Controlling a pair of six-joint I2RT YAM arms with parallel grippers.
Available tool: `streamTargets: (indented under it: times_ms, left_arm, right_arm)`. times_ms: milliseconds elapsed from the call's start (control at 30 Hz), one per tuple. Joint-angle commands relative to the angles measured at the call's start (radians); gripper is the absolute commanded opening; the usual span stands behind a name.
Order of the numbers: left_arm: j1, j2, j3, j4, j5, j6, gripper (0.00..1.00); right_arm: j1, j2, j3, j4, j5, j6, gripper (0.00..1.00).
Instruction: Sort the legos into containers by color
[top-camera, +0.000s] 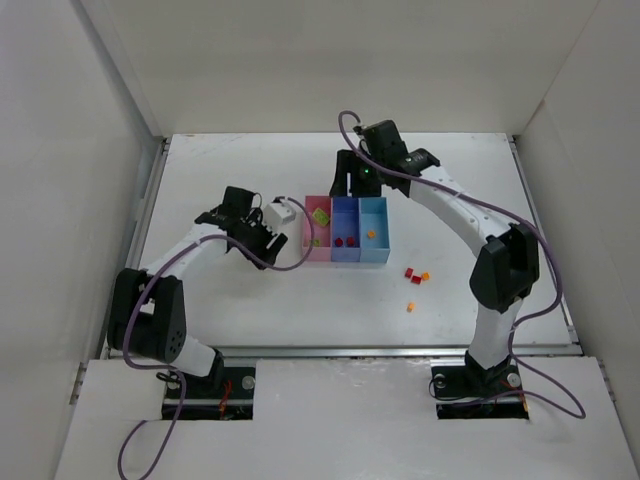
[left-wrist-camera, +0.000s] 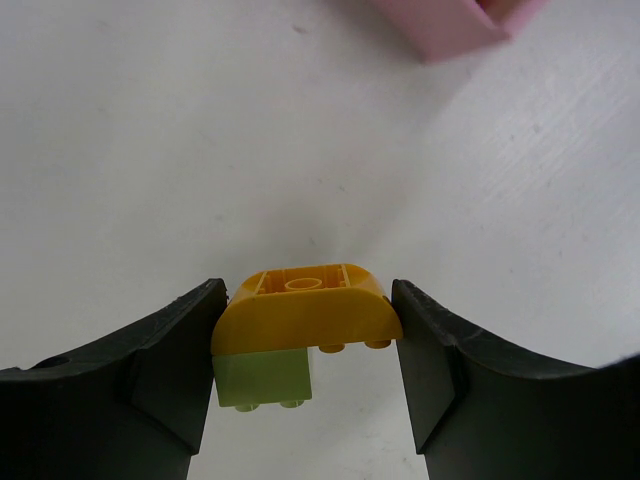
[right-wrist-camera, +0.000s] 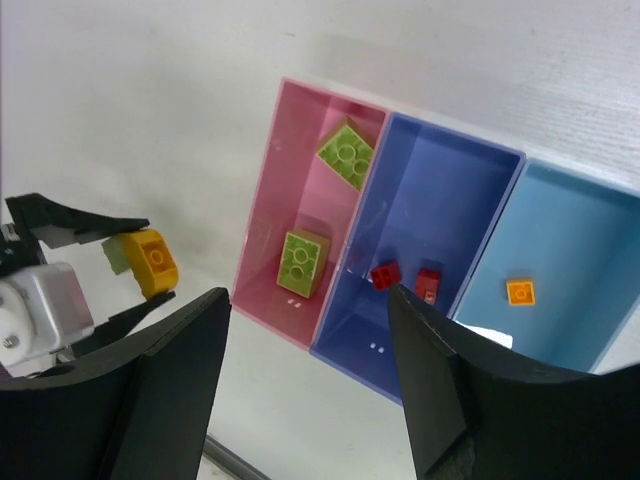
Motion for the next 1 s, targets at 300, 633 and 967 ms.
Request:
streamTargets:
  times_ms: [300,633,967]
  left_arm:
    - [0.003,0.014,-0.117,0.028,0.109,0.192,0.36]
    - [0.003,0.032,-0.137,0.037,0.089,0.192,0.64]
    - [0.003,0.032,-0.117,0.007,0.089,0.201,0.94]
  right_arm:
    - [0.010,-0.052,-0.023,0.057,0.004,-0.013,0.70]
    - [0.010,-0.052,-0.032,0.057,0.004,-0.013,0.70]
    - [0.010,-0.052,-0.032,0.057,0.004,-0.013,0.70]
